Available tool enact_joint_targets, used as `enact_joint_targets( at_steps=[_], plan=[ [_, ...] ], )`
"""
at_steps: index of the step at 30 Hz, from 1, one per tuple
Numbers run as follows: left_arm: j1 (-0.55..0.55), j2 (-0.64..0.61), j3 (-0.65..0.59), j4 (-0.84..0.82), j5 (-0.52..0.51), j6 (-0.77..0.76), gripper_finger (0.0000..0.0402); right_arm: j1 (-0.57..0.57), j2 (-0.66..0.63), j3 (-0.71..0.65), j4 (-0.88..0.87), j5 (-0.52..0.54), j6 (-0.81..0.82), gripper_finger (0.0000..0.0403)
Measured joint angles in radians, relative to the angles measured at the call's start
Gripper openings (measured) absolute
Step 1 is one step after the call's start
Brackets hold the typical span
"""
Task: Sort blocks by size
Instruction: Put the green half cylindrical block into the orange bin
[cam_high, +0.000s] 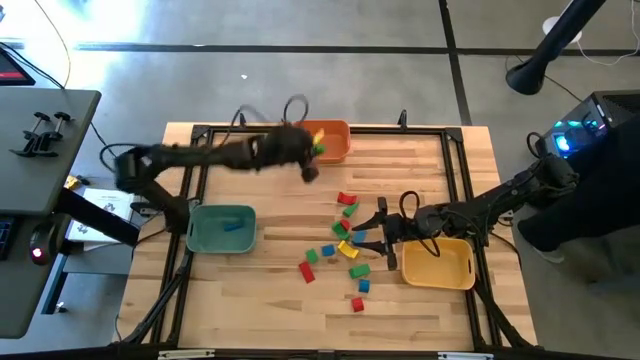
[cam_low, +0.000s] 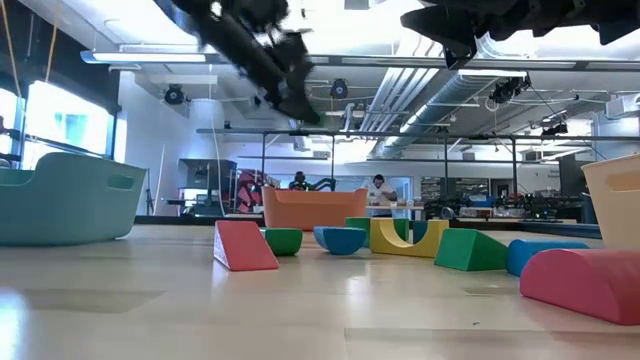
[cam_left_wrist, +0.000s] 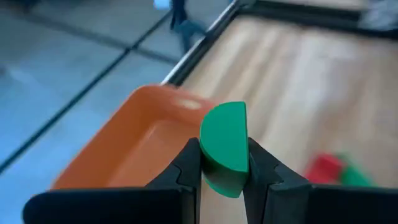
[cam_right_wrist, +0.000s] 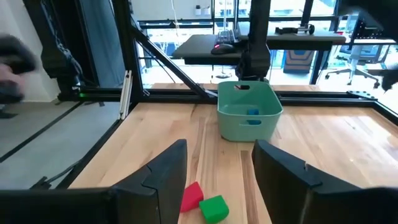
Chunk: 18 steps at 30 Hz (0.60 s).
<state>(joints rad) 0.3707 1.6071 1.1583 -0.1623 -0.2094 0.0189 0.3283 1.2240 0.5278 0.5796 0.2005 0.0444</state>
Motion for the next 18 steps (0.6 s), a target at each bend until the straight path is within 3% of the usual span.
enact_joint_targets(
  at_steps=[4, 9, 18],
  plan=[
    [0.125, 0.194, 0.174, -0.145, 0.112, 0.028, 0.0044, 0.000, 0.000, 0.000, 0.007, 0.000, 0.000, 0.0177],
    [0.190, 0.395, 0.340, -0.280, 0.118, 0.038, 0.0046, 0.000, 0.000, 0.000, 0.004, 0.000, 0.007, 0.0177],
    [0.205, 0.519, 0.431, -0.310, 0.097, 0.065, 0.0071, 0.000, 0.000, 0.000, -0.008, -0.001, 0.037, 0.0177]
  ],
)
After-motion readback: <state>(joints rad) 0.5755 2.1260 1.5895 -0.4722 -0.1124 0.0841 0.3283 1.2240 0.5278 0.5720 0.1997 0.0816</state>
